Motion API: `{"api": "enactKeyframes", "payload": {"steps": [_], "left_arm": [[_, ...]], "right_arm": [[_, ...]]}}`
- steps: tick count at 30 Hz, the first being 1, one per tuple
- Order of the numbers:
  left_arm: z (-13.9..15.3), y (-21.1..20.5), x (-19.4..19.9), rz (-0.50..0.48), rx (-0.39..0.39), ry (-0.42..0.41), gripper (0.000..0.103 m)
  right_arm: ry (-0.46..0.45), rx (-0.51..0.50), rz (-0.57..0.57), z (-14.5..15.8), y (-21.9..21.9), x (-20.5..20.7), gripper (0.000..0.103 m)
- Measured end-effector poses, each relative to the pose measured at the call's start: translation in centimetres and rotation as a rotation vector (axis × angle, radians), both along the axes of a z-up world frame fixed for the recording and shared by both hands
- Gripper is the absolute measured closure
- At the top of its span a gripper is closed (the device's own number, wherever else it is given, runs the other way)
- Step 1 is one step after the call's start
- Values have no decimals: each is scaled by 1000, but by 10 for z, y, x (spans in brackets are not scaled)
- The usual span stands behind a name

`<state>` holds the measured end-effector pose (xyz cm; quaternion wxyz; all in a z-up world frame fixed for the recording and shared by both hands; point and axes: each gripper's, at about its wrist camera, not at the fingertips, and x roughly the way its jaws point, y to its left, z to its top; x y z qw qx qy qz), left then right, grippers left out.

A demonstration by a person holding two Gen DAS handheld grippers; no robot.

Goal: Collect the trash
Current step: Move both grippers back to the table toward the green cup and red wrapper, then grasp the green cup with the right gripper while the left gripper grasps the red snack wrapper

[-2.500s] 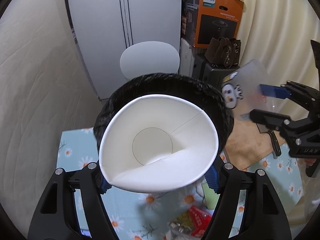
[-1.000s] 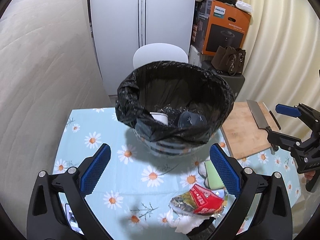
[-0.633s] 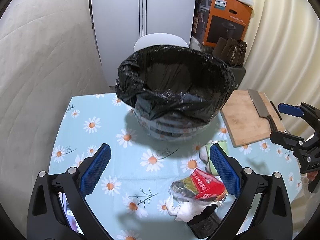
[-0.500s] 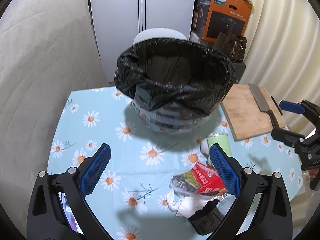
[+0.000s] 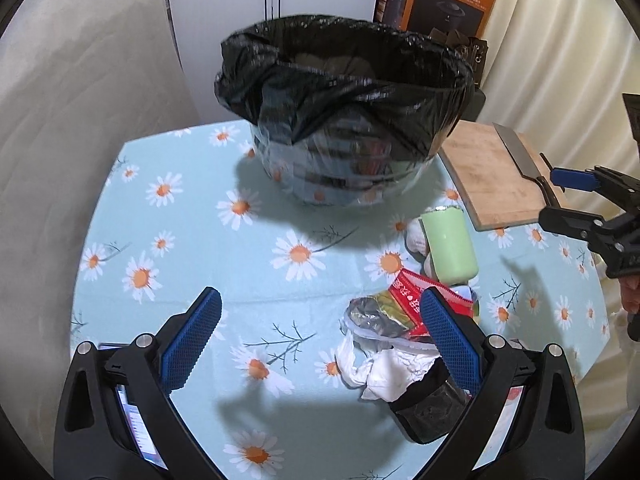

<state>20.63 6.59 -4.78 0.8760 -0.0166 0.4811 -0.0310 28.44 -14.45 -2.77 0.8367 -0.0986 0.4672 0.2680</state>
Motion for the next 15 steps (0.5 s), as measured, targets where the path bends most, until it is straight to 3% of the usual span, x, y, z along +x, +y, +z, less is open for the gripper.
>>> {"api": "enactKeyframes", "payload": {"steps": [15], "left_arm": [[-46,-4,6,-31,-55,86,6]], "right_arm": [[195,28,-43,-70,7,34,15]]}}
